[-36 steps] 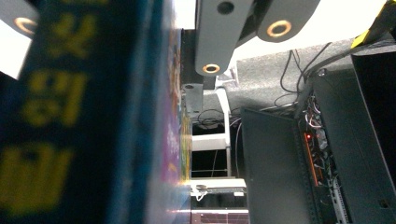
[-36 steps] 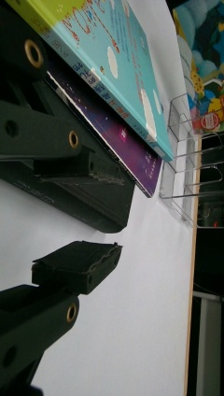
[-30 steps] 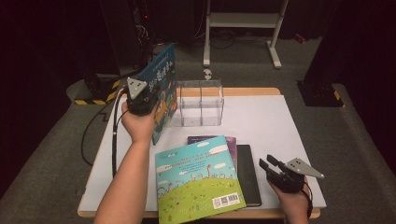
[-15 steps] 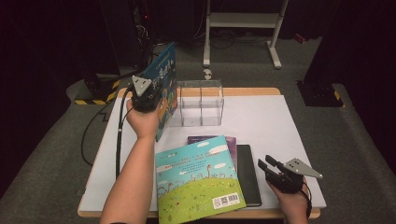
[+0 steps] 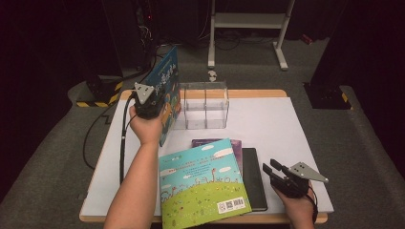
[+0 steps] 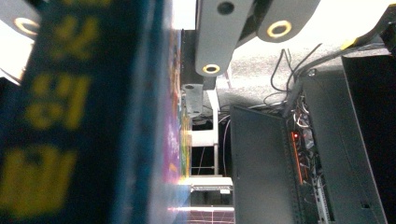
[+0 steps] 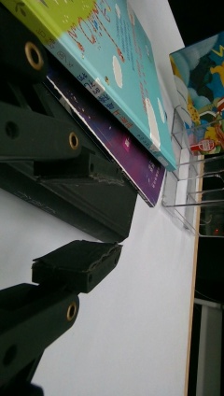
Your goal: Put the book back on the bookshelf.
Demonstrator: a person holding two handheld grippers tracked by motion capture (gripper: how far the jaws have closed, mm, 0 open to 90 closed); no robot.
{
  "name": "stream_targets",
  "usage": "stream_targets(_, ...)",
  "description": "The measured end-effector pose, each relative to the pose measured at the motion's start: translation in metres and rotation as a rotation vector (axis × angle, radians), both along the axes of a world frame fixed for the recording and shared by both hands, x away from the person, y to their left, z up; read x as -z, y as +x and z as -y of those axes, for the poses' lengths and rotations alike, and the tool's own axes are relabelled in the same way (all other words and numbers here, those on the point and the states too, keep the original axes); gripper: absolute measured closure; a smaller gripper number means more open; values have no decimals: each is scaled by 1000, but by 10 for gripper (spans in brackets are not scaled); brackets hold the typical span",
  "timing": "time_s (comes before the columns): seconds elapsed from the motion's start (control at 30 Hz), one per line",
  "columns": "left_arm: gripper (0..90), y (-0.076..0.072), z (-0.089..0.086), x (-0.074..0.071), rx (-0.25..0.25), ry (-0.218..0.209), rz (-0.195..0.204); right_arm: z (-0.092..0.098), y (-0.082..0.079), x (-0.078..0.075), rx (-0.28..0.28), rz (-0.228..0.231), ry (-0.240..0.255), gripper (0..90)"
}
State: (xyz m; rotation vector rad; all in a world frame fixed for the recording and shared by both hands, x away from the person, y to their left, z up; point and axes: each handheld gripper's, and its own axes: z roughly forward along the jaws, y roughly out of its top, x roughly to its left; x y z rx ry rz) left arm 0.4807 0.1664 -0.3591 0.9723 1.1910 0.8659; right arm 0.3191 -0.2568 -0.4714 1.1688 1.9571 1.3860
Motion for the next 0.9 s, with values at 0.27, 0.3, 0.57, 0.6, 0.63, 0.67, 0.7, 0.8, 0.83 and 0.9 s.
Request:
stream_targets(0.27, 826, -16, 2, 11, -9, 16, 12, -2, 0, 0, -5, 0, -3, 597)
stream_targets(0.3, 825, -17, 3, 12, -9, 13, 14, -2, 0, 0, -6, 0, -5, 597)
stream_targets(0.57, 816, -27, 2, 20, -7, 14, 34, -7, 0, 1, -16, -2, -13, 596)
stream_targets(0.6, 813, -28, 1, 20, -6, 12, 32, -7, 0, 1, -17, -3, -14, 596)
stream_targets(0.63, 811, -28, 0, 19, -7, 10, 29, -8, 0, 1, -18, -5, -14, 596)
stream_targets(0.67, 810, -28, -1, 19, -5, 8, 22, -8, 0, 1, -18, -5, -14, 596)
stream_targets(0.7, 806, -29, -1, 18, -4, 8, 17, -8, 1, 2, -18, -6, -14, 596)
stream_targets(0.8, 800, -30, -3, 17, 1, 16, -1, -8, 1, 2, -19, -7, -15, 596)
stream_targets(0.83, 797, -30, -4, 16, 3, 7, -4, -8, 1, 2, -19, -7, -15, 596)
stream_targets(0.9, 794, -32, -6, 15, 10, 6, -14, -8, 1, 2, -19, -8, -15, 596)
